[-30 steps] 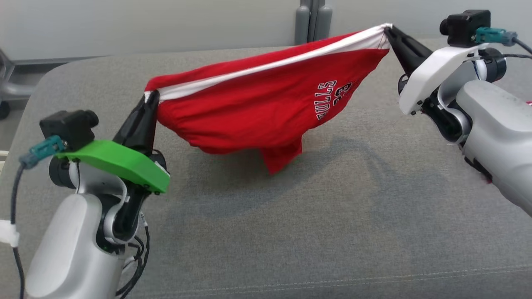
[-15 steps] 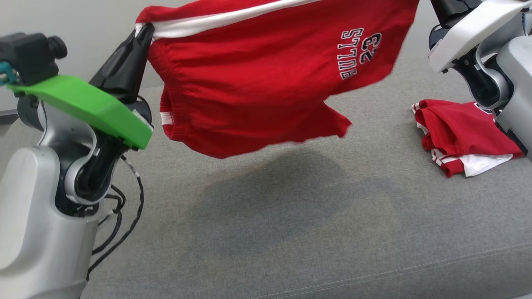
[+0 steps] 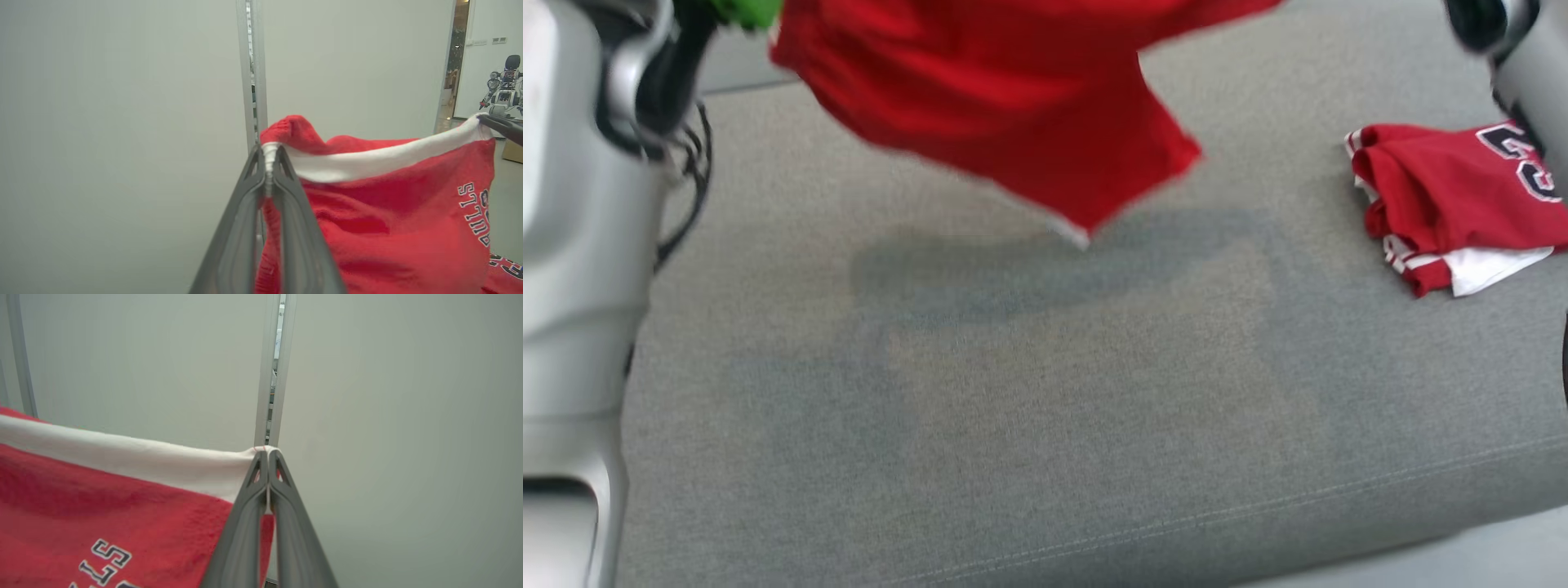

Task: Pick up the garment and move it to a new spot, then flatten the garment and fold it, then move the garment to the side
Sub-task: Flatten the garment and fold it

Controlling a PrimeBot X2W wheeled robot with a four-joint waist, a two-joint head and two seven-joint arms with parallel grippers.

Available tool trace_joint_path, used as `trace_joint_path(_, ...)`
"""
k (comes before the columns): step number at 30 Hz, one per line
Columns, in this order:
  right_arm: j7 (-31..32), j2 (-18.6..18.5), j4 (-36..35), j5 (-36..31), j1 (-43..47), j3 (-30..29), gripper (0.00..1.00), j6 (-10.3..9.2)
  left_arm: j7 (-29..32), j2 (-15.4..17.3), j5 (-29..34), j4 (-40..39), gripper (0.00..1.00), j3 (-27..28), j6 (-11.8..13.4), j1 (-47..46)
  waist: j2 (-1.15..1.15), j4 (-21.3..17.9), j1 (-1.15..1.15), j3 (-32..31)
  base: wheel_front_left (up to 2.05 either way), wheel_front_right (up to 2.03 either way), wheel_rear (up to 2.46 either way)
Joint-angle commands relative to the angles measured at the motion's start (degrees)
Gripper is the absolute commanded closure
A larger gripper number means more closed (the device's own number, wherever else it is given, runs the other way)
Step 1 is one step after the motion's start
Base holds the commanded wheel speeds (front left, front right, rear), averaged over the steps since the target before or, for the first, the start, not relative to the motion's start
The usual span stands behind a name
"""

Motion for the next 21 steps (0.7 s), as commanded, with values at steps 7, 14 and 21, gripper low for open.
trace_joint_path(7, -0.76, 3.4, 6.94, -12.21, -16.03, -12.66, 1.0, -0.08, -17.43, -2.67, 6.71, 16.44, 1.0, -1.85, -2.36, -19.82, 0.0, -0.3, 0.0, 19.12, 0.0, 0.0, 0.0)
trace_joint_path(14, -0.78, 6.12, -0.59, -29.97, -13.77, -28.72, 1.0, -0.07, -26.0, -4.28, 7.45, 25.04, 1.0, -6.62, -3.31, -28.12, 0.0, -0.55, 0.0, 27.47, 0.0, 0.0, 0.0)
trace_joint_path(21, -0.78, 8.32, -8.24, -35.24, -1.63, -32.64, 1.0, -0.08, -26.48, -0.7, 3.44, 18.05, 1.0, -12.36, -3.32, -18.3, 0.0, -0.59, 0.0, 28.68, 0.0, 0.0, 0.0)
